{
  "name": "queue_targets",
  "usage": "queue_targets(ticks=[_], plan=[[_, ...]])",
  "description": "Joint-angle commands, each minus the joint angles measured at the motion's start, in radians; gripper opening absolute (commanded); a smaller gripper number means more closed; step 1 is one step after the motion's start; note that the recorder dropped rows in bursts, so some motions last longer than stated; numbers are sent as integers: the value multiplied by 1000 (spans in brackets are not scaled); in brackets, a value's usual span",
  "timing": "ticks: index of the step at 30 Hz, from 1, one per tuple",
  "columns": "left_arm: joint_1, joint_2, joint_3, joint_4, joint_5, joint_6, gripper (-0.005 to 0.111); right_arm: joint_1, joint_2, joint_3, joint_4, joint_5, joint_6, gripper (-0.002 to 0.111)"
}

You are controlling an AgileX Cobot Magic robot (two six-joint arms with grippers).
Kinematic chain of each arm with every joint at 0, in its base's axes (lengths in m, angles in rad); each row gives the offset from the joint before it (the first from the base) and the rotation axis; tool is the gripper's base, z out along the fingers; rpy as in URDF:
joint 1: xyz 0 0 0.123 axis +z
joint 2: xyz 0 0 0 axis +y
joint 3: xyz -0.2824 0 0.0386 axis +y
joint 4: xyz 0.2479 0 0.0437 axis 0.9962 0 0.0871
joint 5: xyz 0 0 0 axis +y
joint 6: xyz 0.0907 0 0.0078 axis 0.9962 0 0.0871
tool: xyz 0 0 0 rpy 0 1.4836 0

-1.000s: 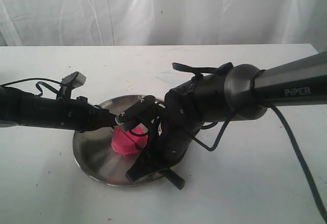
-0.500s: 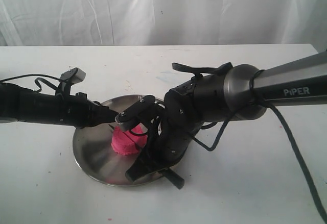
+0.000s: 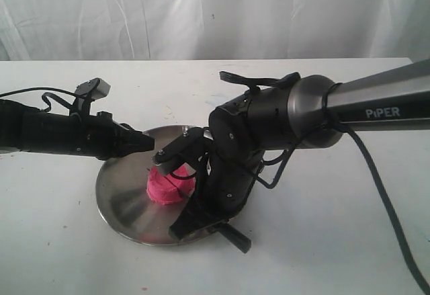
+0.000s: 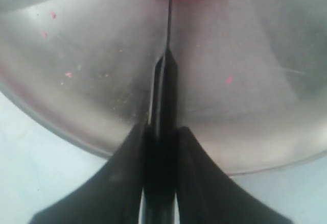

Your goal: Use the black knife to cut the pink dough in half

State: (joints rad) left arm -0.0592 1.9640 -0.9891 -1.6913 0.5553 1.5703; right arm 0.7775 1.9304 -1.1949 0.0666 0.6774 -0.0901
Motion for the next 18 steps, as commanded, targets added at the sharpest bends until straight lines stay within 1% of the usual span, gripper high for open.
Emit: queue_targets(ticks=[1, 18], plan=[[0, -12, -2, 1, 14, -7, 0, 2, 0, -21, -17, 42, -4, 0], [0, -10, -2, 2, 20, -25, 0, 2, 27, -75, -18, -14, -11, 0]])
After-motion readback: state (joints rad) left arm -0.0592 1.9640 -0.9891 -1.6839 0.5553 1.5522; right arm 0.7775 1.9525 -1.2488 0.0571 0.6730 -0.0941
